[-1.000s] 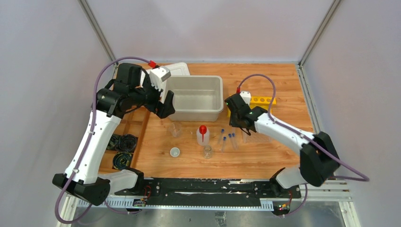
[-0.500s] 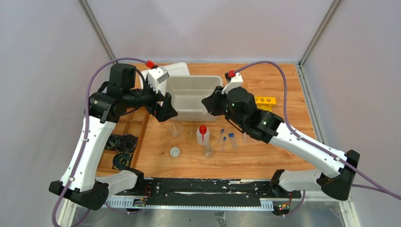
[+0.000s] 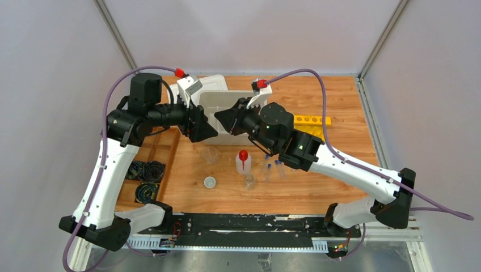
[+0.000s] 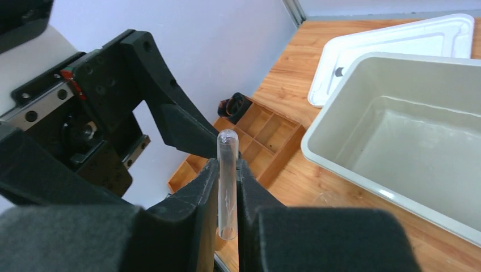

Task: Organize the chemistry lab equipment

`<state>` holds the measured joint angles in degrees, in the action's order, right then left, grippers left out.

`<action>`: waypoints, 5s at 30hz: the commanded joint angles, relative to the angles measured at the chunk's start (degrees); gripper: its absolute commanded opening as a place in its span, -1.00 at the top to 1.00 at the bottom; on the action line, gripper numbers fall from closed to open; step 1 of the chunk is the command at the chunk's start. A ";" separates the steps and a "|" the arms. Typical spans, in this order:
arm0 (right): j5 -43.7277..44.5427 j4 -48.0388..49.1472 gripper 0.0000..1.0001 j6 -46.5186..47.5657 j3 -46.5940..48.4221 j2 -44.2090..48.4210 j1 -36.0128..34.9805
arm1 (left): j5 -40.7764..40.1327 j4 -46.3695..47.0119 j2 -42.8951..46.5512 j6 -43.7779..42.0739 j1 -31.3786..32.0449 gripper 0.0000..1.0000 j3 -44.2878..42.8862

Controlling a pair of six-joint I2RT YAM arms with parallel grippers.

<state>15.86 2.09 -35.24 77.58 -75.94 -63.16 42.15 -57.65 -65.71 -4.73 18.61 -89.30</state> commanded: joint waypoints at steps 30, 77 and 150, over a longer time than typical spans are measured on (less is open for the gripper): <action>-8.42 -21.10 -0.07 -0.95 20.47 -9.34 2.30 | 8.18 10.76 6.81 -2.73 -2.88 0.74 9.87; 10.18 -36.14 1.00 12.92 -5.12 12.92 25.92 | -10.15 4.22 3.68 -1.69 -2.88 -1.00 7.07; 16.11 -9.82 1.00 9.17 -25.07 -7.26 48.56 | -15.96 0.17 0.12 -4.85 -2.88 -1.00 6.37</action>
<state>31.31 -8.75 -24.51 54.08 -82.30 -15.55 26.30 -57.19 -65.54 -8.64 16.14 -81.65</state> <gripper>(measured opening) 0.193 0.997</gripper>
